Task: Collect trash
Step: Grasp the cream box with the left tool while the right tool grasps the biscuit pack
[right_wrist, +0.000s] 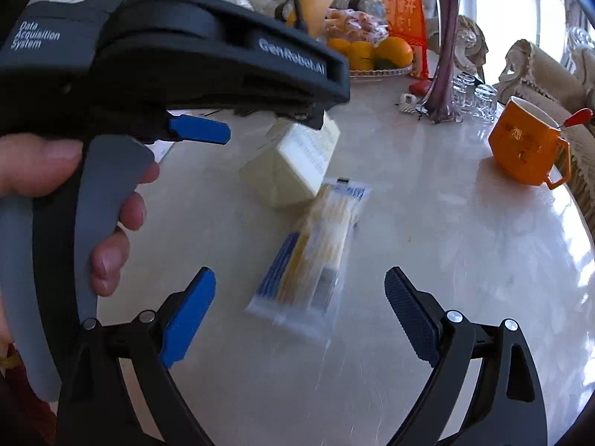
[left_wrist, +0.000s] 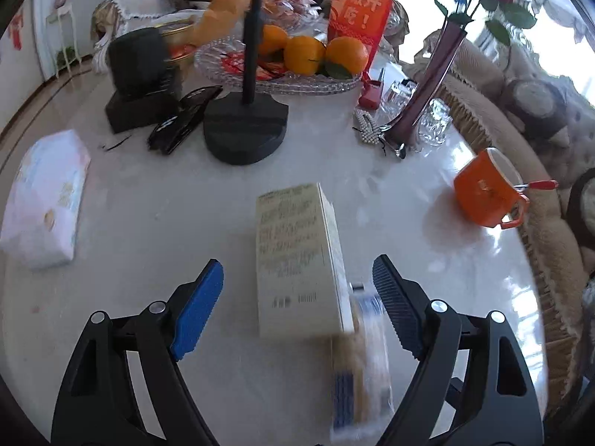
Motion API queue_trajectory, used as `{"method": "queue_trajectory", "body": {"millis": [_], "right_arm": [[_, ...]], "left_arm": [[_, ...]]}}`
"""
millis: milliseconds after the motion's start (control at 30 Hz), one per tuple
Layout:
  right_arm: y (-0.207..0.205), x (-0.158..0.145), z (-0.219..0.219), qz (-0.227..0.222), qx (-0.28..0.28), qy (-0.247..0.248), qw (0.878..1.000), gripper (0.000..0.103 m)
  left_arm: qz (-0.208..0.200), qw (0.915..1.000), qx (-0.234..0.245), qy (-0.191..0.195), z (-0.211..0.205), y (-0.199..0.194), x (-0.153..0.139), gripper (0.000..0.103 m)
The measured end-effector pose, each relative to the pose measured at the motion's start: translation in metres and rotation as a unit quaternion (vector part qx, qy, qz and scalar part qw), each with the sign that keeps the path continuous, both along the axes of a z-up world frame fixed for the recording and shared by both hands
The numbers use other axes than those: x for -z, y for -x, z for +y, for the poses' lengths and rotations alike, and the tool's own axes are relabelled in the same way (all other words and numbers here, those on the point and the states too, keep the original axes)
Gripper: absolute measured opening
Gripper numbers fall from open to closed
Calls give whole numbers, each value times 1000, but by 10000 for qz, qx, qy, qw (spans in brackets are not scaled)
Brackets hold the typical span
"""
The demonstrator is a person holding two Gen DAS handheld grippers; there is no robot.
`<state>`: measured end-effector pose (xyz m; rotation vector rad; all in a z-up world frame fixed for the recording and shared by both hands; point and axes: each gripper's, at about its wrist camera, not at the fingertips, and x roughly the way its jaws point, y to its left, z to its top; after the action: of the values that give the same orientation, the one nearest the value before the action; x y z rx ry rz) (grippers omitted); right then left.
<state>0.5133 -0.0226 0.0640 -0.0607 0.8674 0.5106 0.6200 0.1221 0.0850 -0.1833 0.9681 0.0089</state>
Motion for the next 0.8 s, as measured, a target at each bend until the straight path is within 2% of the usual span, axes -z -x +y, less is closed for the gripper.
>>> {"method": "queue_trajectory", "body": {"millis": [100, 167, 267, 467, 533, 700, 800], "right_arm": [[-12, 6, 0, 257, -20, 11, 9997, 88], [-17, 6, 2, 205, 39, 135, 9997, 88], [-21, 5, -1, 33, 212, 458, 9987, 88], [-32, 8, 1, 232, 121, 338, 9991, 88], [-31, 8, 10, 167, -10, 501, 9986, 88], [-35, 8, 2, 59, 171, 830, 9964, 88], [-38, 8, -7, 200, 254, 625, 9975, 88]], "left_arm": [[36, 9999, 50, 81, 2, -12, 6, 81], [71, 10000, -42, 55, 5, -18, 10, 81], [216, 9993, -202, -244, 9, -27, 17, 81], [450, 9972, -429, -422, 19, -35, 28, 81], [520, 9969, -426, -399, 20, -36, 32, 81], [718, 9888, -594, -1168, 22, -39, 43, 81], [731, 9902, -707, -956, 32, -37, 46, 81]]}}
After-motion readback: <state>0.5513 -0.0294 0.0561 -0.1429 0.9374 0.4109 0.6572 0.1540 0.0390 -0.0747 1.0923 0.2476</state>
